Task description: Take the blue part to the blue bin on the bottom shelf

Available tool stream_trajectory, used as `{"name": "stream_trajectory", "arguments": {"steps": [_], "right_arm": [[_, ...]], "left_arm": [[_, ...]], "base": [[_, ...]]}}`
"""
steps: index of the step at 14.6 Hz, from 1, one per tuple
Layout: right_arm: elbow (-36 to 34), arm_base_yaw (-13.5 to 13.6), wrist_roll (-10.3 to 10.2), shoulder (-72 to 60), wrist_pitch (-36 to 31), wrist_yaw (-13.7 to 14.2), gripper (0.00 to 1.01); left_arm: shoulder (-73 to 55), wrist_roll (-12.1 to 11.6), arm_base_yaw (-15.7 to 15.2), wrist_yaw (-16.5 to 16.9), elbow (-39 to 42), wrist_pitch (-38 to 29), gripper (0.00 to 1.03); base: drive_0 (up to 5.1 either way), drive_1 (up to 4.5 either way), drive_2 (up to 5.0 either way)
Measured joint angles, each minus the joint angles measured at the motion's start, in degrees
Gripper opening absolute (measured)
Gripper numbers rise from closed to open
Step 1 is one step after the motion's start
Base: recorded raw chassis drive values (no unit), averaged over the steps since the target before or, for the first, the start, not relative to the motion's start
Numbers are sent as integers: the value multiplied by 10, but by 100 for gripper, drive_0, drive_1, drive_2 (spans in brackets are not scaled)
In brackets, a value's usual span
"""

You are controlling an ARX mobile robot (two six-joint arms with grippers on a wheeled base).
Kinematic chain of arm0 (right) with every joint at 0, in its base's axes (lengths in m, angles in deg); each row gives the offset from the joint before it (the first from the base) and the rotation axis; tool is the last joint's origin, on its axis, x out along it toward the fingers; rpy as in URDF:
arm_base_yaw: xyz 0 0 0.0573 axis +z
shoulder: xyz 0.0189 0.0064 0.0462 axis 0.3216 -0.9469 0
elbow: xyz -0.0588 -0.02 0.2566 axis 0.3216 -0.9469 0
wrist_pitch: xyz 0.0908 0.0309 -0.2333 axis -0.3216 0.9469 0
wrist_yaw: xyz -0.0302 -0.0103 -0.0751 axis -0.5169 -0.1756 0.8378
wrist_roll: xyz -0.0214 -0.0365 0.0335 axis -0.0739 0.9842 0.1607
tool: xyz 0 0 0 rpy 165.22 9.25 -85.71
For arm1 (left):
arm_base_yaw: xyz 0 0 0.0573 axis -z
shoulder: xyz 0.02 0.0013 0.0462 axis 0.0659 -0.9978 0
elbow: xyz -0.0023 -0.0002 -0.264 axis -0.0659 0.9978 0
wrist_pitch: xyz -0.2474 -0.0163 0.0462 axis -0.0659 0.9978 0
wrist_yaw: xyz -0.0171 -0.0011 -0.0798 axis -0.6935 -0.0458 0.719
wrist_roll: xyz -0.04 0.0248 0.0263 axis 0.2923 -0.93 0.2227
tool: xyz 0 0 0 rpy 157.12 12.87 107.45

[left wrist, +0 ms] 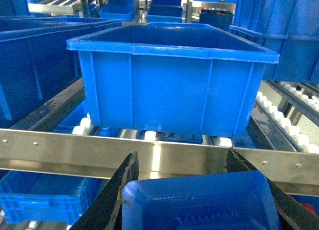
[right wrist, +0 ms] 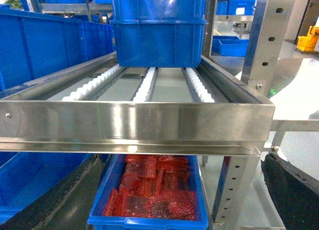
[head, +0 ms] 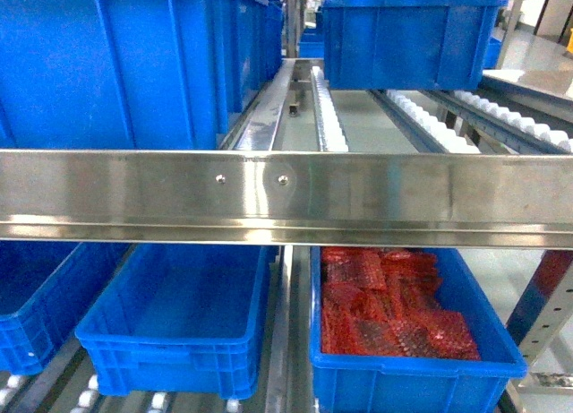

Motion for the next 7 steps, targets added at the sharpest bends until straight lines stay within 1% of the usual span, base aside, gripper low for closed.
{"name": "stream_trajectory", "arguments": {"steps": [7], "right_arm": [[0,0,0,0,-1,2,98]], "left_arm": [[-1,0,2,2,0,0,44]], "base": [[0,0,0]]}}
